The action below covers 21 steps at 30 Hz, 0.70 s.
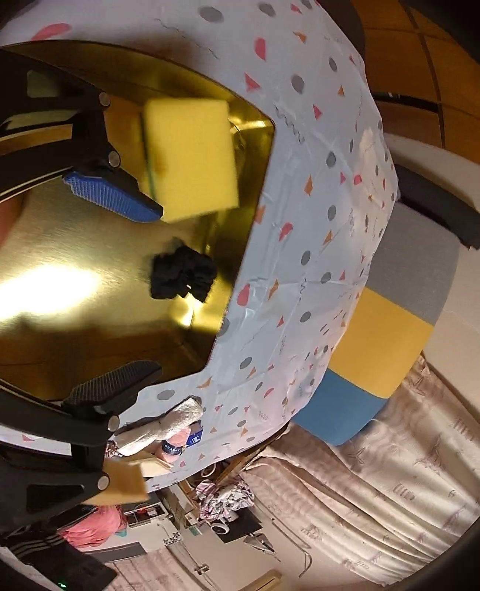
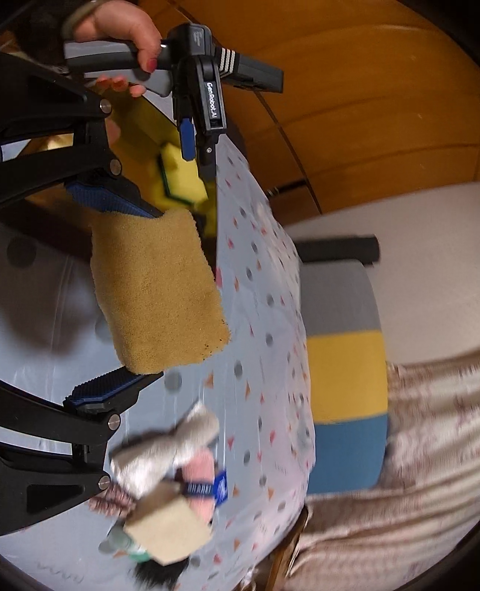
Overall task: Organize rigid objects
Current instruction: 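Open the left gripper to drop the black scrunchie in the tray while the right drops the tan sponge there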
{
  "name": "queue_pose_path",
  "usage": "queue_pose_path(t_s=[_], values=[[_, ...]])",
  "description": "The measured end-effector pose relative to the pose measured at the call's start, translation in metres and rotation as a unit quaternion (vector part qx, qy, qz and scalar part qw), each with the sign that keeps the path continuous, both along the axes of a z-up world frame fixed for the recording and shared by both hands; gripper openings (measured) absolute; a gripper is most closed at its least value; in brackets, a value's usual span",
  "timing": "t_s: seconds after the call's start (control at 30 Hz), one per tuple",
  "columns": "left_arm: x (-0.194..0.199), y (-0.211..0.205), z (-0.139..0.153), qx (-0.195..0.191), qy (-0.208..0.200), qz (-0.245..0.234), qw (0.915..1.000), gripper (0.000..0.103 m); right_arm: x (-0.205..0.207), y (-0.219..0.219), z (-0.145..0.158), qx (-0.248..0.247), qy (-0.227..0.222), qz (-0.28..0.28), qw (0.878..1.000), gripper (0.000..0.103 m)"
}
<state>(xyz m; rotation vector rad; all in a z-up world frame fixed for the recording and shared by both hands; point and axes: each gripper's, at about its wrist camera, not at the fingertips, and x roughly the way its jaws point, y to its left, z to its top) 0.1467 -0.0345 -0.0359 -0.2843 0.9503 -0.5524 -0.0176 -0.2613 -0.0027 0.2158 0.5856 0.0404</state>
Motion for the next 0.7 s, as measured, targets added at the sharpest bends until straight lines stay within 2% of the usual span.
queue_pose_path(t_s=[0.17, 0.33, 0.43, 0.7], values=[[-0.019, 0.019, -0.002, -0.012, 0.003, 0.011, 0.9999, 0.078, 0.031, 0.031, -0.001, -0.026, 0.02, 0.054, 0.998, 0.075], [-0.029, 0.03, -0.003, -0.005, 0.005, 0.015, 0.9999, 0.078, 0.067, 0.055, -0.007, -0.075, 0.029, 0.099, 0.992, 0.075], [-0.034, 0.037, -0.003, -0.002, 0.003, 0.019, 0.9998, 0.078, 0.087, 0.061, -0.013, -0.09, 0.039, 0.12, 0.988, 0.075], [-0.039, 0.05, -0.009, 0.009, 0.012, 0.033, 0.9993, 0.078, 0.14, 0.061, -0.038, -0.108, 0.104, 0.145, 0.978, 0.079]])
